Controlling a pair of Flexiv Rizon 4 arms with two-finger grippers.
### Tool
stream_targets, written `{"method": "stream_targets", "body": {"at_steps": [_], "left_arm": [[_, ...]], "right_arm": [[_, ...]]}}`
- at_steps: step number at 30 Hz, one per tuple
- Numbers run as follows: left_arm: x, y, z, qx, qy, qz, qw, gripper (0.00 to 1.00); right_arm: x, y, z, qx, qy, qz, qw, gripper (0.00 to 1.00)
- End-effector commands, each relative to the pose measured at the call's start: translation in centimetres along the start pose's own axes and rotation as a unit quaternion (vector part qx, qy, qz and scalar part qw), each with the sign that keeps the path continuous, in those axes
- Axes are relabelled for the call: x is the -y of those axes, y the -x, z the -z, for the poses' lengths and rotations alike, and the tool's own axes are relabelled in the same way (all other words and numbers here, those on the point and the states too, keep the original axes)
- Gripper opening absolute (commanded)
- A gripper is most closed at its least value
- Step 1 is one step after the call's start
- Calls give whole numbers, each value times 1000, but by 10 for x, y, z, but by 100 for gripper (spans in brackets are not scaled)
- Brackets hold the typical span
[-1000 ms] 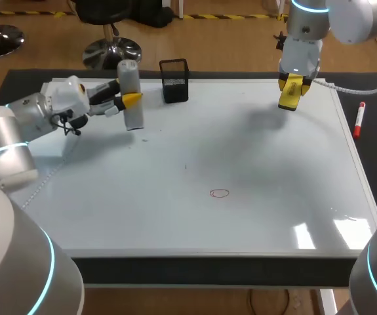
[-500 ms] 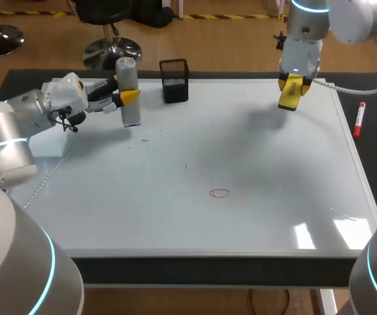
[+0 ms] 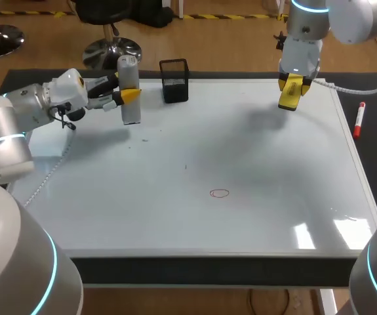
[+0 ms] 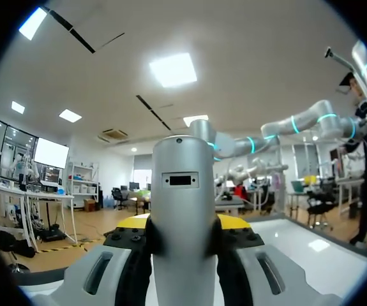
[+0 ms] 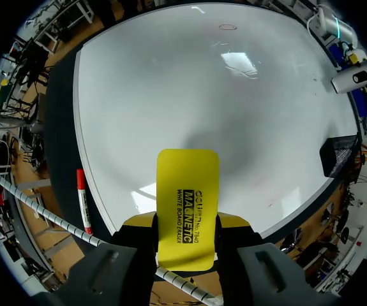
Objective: Pick up the inspection probe, press it on each red-marked spot on the whiteboard one by one, put down the probe, pick up the eraser, and wipe off all the red marks.
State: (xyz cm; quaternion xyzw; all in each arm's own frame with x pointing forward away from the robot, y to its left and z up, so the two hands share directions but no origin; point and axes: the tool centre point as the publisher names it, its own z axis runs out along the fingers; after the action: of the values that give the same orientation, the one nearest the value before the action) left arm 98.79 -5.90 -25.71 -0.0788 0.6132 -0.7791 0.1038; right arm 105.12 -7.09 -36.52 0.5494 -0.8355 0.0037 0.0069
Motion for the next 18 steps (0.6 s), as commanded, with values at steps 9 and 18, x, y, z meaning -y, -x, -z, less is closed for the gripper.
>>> {"method": "stream_targets", "body": {"at_steps": [9,18], "left_arm": [[1,0,-1,1,0,0,1000,0],[1,0,-1,1,0,0,1000,0]], "right_arm": [[-5,8,2,-2,-6,18,1000,0],[-47,52,8,8,-12,107,994,0]]}}
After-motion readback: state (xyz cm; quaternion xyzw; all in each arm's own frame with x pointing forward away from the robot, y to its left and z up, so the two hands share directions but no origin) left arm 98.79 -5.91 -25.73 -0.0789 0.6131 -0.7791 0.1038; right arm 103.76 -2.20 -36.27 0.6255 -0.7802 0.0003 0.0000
